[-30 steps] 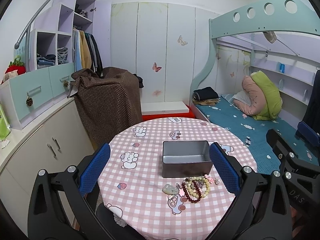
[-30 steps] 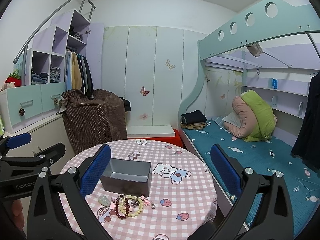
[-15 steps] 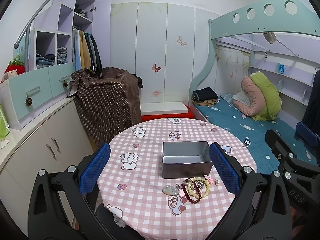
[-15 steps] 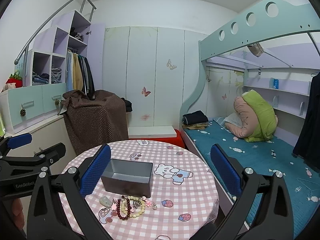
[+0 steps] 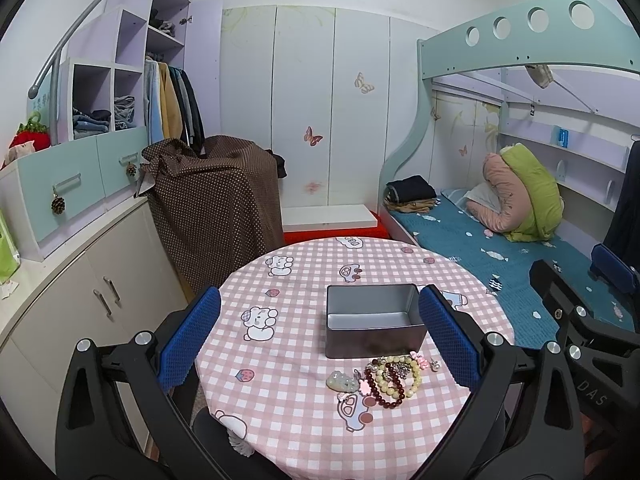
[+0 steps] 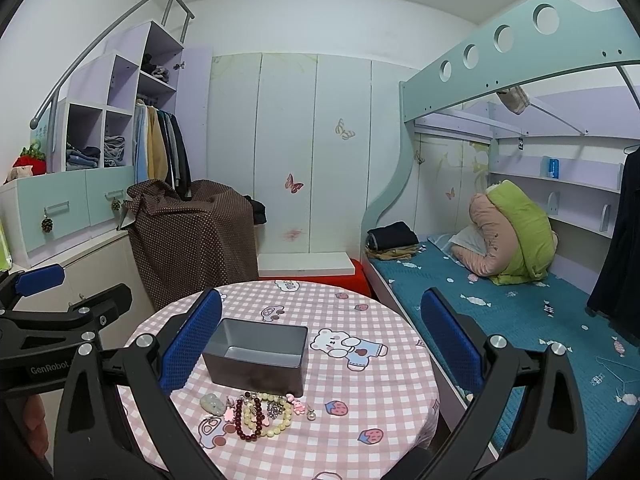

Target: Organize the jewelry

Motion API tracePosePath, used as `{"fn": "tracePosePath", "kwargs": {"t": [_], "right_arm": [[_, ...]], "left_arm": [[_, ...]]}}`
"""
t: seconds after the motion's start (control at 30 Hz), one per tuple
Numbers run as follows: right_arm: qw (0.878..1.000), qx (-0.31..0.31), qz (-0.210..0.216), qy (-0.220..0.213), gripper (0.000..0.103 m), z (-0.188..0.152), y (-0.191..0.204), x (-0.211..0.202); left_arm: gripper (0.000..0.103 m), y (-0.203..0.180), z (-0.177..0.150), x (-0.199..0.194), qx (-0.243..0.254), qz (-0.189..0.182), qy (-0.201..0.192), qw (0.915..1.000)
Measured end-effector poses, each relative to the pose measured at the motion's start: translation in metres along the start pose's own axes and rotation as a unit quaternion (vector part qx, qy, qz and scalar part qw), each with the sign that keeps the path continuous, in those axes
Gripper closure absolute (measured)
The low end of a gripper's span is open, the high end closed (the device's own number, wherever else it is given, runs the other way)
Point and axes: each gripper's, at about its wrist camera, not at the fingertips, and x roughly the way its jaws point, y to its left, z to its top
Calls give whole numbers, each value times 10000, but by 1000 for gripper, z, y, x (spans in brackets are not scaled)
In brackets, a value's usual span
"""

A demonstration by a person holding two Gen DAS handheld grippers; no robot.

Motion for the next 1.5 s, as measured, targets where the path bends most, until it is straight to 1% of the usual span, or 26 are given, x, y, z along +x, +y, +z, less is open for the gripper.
{"fn": "tracePosePath", "kwargs": {"t": [0.63, 0.77, 0.9, 1.1, 1.3, 1.5], "right_arm": [[10000, 12, -17, 44, 7, -2, -2, 2], [10000, 8, -29, 95, 7, -4, -2, 5], [9998, 0, -27, 211, 7, -8, -2, 11], [9986, 31, -29, 535, 7, -20, -2, 28], [9944, 69, 25, 1056, 7, -41, -2, 51], [9866, 73, 127, 1627, 7, -64, -1, 78]], "left_arm": [[5, 3, 4, -6, -4, -32, 51, 10000], [5, 5, 3, -2, -19, -72, 110, 9999], [5, 7, 1, 6, -33, -134, 250, 9996], [5, 10, -5, 22, -46, -129, 537, 9985], [5, 14, -17, 49, -11, -138, 964, 9952], [5, 15, -35, 81, 92, -172, 1448, 9893]]}}
